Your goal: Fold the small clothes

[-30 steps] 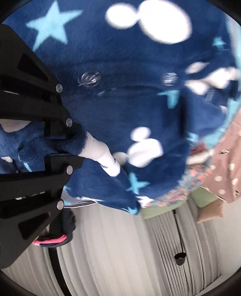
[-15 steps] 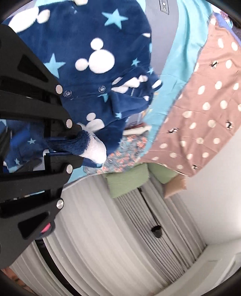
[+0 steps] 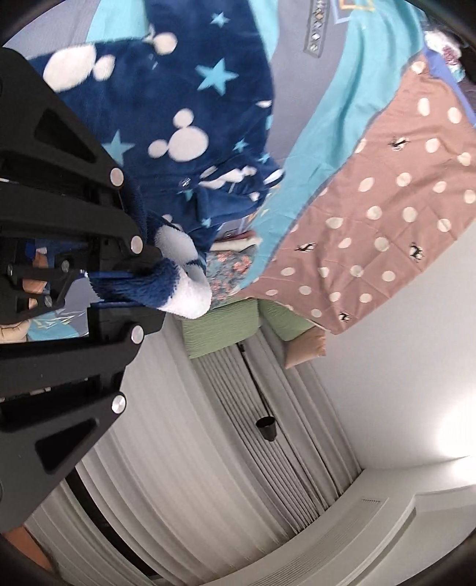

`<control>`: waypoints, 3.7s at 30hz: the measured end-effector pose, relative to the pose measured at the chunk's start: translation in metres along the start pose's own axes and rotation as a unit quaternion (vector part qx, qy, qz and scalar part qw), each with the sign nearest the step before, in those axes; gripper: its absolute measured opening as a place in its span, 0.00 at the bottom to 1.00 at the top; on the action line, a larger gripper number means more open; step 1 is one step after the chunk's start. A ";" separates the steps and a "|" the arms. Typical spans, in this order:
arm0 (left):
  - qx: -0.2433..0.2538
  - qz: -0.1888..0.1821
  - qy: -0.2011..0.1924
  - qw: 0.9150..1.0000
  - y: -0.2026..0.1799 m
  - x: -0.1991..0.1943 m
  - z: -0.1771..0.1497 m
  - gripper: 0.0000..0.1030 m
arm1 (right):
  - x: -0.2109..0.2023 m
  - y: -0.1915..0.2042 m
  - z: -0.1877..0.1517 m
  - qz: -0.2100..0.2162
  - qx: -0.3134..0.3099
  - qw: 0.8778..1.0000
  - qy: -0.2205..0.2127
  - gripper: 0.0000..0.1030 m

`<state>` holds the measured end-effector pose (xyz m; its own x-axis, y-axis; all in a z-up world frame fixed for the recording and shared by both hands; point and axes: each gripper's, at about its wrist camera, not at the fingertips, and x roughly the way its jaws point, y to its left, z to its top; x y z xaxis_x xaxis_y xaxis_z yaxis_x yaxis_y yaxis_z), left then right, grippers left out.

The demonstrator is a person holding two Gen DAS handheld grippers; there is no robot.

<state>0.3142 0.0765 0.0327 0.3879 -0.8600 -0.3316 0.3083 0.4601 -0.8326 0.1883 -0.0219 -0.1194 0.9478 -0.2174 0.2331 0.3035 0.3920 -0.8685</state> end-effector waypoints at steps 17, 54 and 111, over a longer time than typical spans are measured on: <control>-0.146 0.091 0.026 0.985 0.193 -0.006 -0.005 0.08 | -0.037 0.058 -0.001 0.213 -0.045 0.976 0.009 0.51; -0.130 0.275 -0.076 0.950 0.319 -0.201 -0.111 0.64 | 0.126 0.014 -0.162 0.450 0.390 0.710 0.374 0.74; 0.006 0.096 -0.031 0.995 -0.039 -0.062 -0.008 0.00 | 0.019 -0.049 0.026 0.500 0.462 0.725 0.107 0.86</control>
<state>0.2712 0.1098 0.0819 0.4928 -0.7412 -0.4557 0.2345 0.6175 -0.7508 0.1938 -0.0219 -0.0614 0.7321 0.4931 -0.4700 -0.4954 0.8589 0.1295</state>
